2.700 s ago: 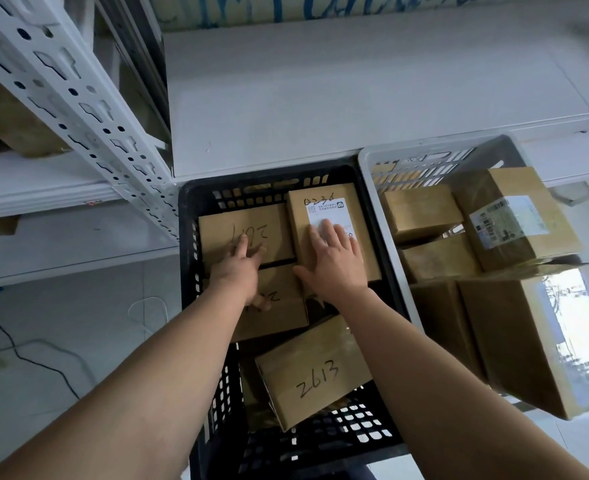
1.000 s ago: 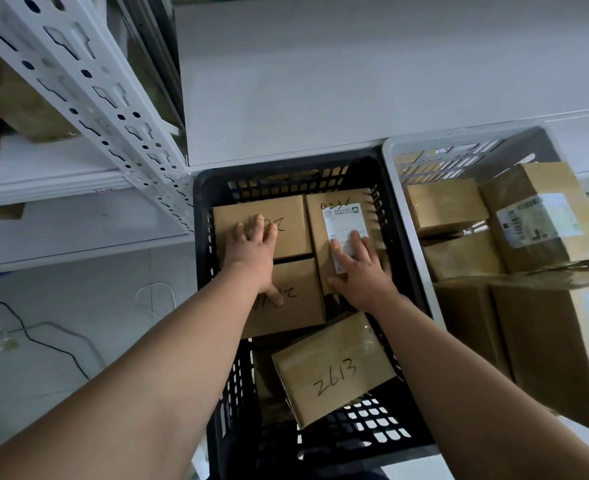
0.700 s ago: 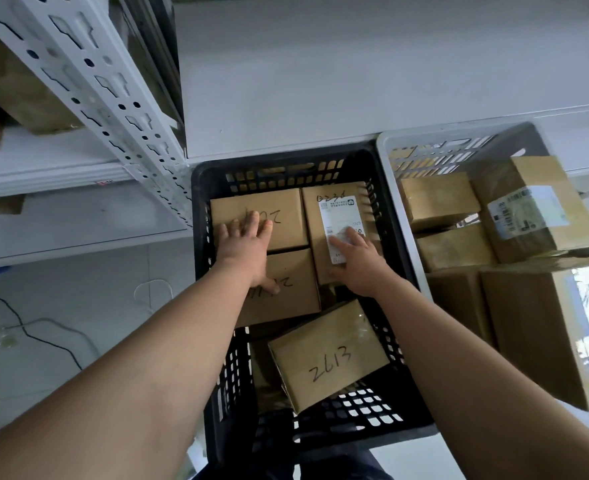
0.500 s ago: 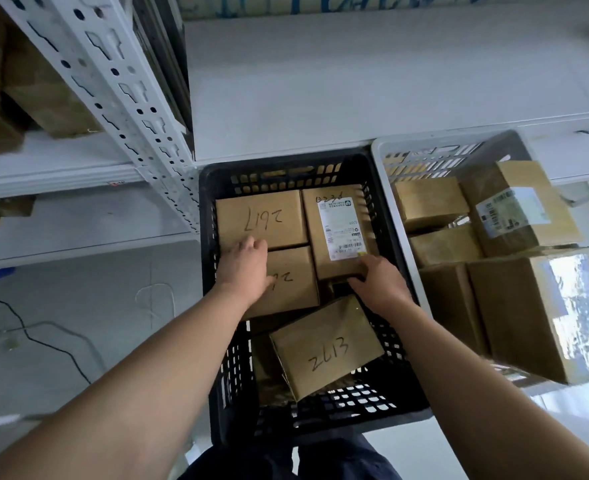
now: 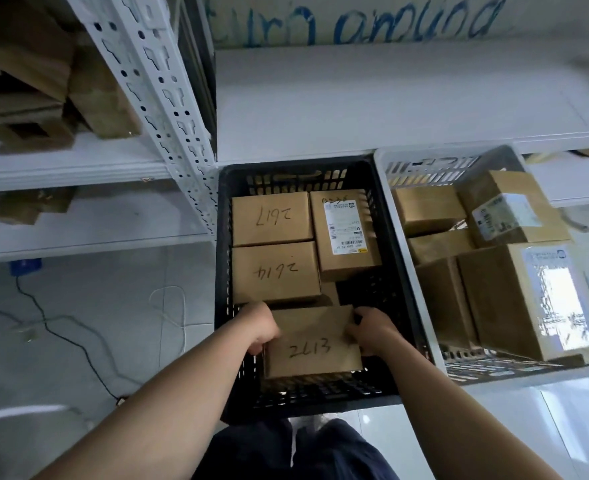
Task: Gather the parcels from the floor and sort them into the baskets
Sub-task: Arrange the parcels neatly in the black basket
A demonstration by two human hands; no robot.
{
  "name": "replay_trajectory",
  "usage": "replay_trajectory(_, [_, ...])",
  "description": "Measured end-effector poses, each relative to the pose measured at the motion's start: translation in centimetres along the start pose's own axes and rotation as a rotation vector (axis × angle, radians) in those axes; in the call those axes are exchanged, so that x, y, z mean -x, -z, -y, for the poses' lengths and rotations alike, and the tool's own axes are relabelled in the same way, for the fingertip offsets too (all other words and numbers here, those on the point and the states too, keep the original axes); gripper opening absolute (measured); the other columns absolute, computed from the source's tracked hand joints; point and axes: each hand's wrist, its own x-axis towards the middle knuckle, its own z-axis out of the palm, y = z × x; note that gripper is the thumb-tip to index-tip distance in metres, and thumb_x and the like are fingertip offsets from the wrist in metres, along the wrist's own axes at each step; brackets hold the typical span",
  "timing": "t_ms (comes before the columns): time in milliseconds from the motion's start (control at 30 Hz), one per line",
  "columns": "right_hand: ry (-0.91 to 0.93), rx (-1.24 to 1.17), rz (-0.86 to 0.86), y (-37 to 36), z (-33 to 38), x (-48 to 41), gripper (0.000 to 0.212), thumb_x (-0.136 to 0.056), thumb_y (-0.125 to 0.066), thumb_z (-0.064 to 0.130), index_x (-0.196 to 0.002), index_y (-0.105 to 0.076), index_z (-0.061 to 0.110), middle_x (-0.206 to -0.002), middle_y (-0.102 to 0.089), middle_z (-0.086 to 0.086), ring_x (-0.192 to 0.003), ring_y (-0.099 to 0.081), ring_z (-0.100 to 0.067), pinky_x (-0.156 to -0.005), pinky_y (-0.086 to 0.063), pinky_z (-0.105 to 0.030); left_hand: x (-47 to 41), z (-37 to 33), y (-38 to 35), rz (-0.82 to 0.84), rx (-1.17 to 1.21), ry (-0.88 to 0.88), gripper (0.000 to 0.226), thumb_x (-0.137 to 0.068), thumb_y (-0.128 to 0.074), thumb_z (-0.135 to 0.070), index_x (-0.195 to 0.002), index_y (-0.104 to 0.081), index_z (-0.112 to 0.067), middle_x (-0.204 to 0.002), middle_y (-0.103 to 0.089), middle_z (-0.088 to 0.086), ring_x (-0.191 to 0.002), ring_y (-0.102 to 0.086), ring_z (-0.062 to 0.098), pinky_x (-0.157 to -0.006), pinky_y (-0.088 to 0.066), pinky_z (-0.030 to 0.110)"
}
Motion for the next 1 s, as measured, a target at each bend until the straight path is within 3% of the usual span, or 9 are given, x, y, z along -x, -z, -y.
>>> replay_trajectory(167, [0.087,-0.075,0.036,-1.4,0.4,0.2,0.030,-0.091,-0.055,0.014,-0.119,-0.065,0.017,-0.103,-0.066,-0.009,-0.094,-0.065,-0.029,-0.084,-0.057,-0.047,0.4,1.4,0.0,-0.127,0.012,0.057,0.015,-0.087,-0.057,-0.005,-0.101,-0.063,-0.002,-0.085,-0.058,0.009,-0.080,-0.064,0.024,-0.057,-0.049,0.026])
replay_trajectory(367, [0.156,-0.019,0.046,-1.9,1.1,-0.5,0.035,-0.093,-0.054,0.013,-0.126,-0.064,0.020,-0.110,-0.067,-0.008,-0.095,-0.064,-0.026,-0.085,-0.057,-0.039,0.7,2.3,-1.1,-0.183,-0.024,0.113,0.033,-0.089,-0.050,-0.003,-0.121,-0.059,0.001,-0.112,-0.063,0.014,-0.096,-0.064,0.025,-0.069,-0.047,0.024])
replay_trajectory(500, [0.148,-0.044,0.063,-1.9,1.0,-0.8,0.037,-0.091,-0.055,0.012,-0.126,-0.064,0.020,-0.105,-0.067,-0.008,-0.092,-0.065,-0.027,-0.084,-0.058,-0.041,0.9,2.3,-1.3,-0.225,-0.001,0.110,0.030,-0.091,-0.049,-0.003,-0.118,-0.060,0.000,-0.104,-0.062,0.011,-0.084,-0.059,0.021,-0.060,-0.044,0.023])
replay_trajectory(700, [0.170,0.007,0.000,-1.2,1.1,-0.1,0.037,-0.093,-0.057,0.014,-0.129,-0.059,0.012,-0.120,-0.063,-0.007,-0.104,-0.061,-0.024,-0.079,-0.049,-0.025,2.3,1.9,-1.4,-0.290,0.078,0.119,0.029,-0.092,-0.047,-0.002,-0.119,-0.059,0.001,-0.113,-0.062,0.014,-0.097,-0.063,0.025,-0.070,-0.048,0.025])
replay_trajectory(767, [0.209,0.025,-0.025,-0.4,1.3,0.5,0.037,-0.094,-0.055,0.016,-0.132,-0.058,0.014,-0.125,-0.062,-0.007,-0.109,-0.060,-0.024,-0.078,-0.043,-0.022,2.9,1.5,-1.3,-0.329,0.102,0.098,0.025,-0.093,-0.046,-0.003,-0.115,-0.059,-0.001,-0.106,-0.061,0.012,-0.092,-0.061,0.024,-0.070,-0.048,0.026])
replay_trajectory(867, [0.267,0.037,-0.058,1.2,1.9,1.5,0.040,-0.094,-0.052,0.016,-0.134,-0.057,0.020,-0.128,-0.062,-0.007,-0.109,-0.061,-0.024,-0.080,-0.049,-0.027,4.1,0.7,-0.8,-0.401,0.135,0.051,0.018,-0.095,-0.046,-0.005,-0.107,-0.060,-0.004,-0.096,-0.057,0.008,-0.082,-0.057,0.020,-0.066,-0.046,0.026])
replay_trajectory(933, [0.305,0.034,-0.083,2.3,2.2,2.1,0.038,-0.093,-0.054,0.017,-0.130,-0.062,0.021,-0.121,-0.065,-0.005,-0.095,-0.062,-0.019,-0.070,-0.051,-0.025,5.0,-0.1,-0.4,-0.451,0.158,0.018,0.014,-0.095,-0.048,-0.008,-0.103,-0.060,-0.006,-0.099,-0.060,0.008,-0.081,-0.058,0.020,-0.065,-0.047,0.026])
replay_trajectory(1000, [0.346,0.040,-0.116,3.3,2.3,2.8,0.033,-0.092,-0.054,0.016,-0.122,-0.066,0.021,-0.112,-0.067,-0.002,-0.083,-0.059,-0.013,-0.056,-0.043,-0.020,5.9,-1.0,0.0,-0.492,0.185,-0.007,0.010,-0.095,-0.051,-0.011,-0.100,-0.059,-0.006,-0.093,-0.058,0.006,-0.077,-0.056,0.018,-0.057,-0.043,0.024])
